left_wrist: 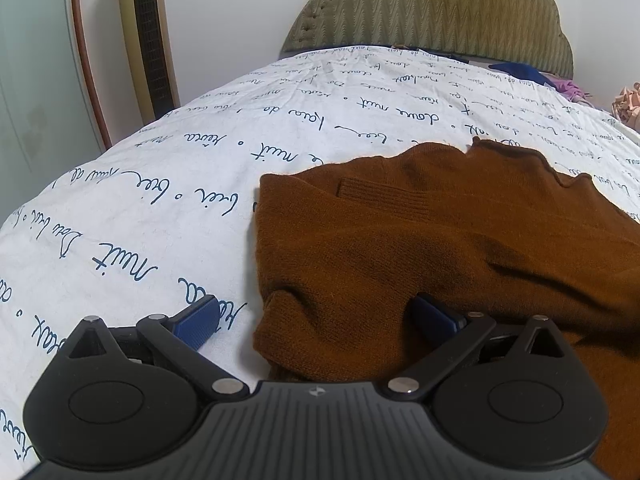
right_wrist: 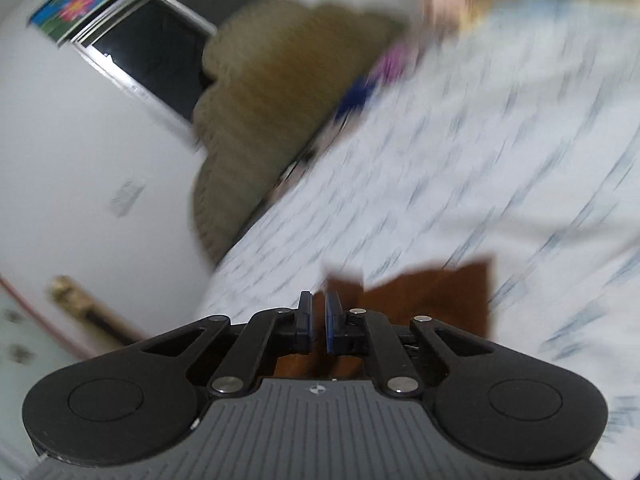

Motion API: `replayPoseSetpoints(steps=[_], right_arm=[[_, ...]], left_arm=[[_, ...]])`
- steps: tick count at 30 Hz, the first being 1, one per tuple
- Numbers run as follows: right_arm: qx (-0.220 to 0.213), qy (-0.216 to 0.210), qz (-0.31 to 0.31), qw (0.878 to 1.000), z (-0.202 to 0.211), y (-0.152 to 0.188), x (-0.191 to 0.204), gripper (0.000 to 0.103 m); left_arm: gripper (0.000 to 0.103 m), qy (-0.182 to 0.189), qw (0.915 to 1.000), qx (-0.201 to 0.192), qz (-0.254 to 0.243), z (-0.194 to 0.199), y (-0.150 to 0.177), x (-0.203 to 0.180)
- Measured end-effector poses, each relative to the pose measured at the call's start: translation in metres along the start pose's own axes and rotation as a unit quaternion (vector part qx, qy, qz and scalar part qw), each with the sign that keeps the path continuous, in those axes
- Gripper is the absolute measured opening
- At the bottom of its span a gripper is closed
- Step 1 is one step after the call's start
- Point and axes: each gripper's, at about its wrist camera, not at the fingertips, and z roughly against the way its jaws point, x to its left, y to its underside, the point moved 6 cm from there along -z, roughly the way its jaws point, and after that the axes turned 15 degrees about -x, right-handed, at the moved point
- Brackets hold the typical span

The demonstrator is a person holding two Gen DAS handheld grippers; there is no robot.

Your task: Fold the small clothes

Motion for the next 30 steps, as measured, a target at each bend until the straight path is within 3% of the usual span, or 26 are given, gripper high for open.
replayPoseSetpoints(steps=[2,4,6,8,10,12,14,15,18,19,24,26,27,30], right_arm=[[-0.040,0.010,0.016,0.999,0.028,-0.011,0.016,0.012],[-0.042,0.012,0.032,0.999,0.028,-0.012,0.025,0.013],[-0.008,0.019,0.052,0.998,0.009,-0.003,0.020,0.016],[0.060,0.017,0.005,0.998,-0.015,0.014,0.002,0.016],[0.092,0.049,-0.002,0.995,-0.030,0.031,-0.019,0.018],[0.103,0.064,-0.030,0.992,-0.031,0.037,-0.039,0.018],[0.092,0.076,-0.019,0.993,-0.028,0.034,-0.048,0.019],[0.080,0.083,-0.008,0.993,-0.026,0.030,-0.053,0.021],[0.089,0.092,-0.031,0.991,-0.028,0.025,-0.067,0.041],[0.096,0.089,-0.040,0.991,-0.032,0.025,-0.070,0.041],[0.114,0.047,-0.080,0.989,-0.054,0.035,-0.074,0.041],[0.135,0.044,-0.112,0.984,-0.064,0.044,-0.076,0.032],[0.137,0.037,-0.118,0.983,-0.067,0.047,-0.075,0.015],[0.128,0.021,-0.110,0.985,-0.061,0.046,-0.066,0.014]], left_arm=[[0.103,0.000,1.0000,-0.001,0.000,0.000,0.000,0.000],[0.103,0.001,1.0000,0.000,-0.001,0.000,0.000,0.000],[0.103,0.002,1.0000,0.002,-0.001,0.000,0.000,0.001],[0.103,0.005,1.0000,0.003,0.001,0.000,0.000,0.002],[0.103,0.007,1.0000,0.003,0.000,0.000,-0.001,0.002],[0.103,0.009,1.0000,0.002,0.001,0.000,0.000,0.003],[0.103,0.010,1.0000,0.000,0.001,0.000,0.000,0.003],[0.103,0.010,1.0000,0.000,0.000,0.000,0.000,0.002],[0.103,0.009,1.0000,-0.001,0.000,0.000,0.001,0.002],[0.103,0.008,1.0000,-0.001,-0.001,0.000,0.001,0.002],[0.103,0.008,1.0000,-0.001,-0.001,0.000,0.001,0.002],[0.103,0.009,1.0000,-0.001,0.000,0.000,0.001,0.002],[0.103,0.009,1.0000,-0.001,0.000,0.000,0.001,0.002],[0.103,0.008,1.0000,-0.001,-0.001,0.000,0.001,0.002]])
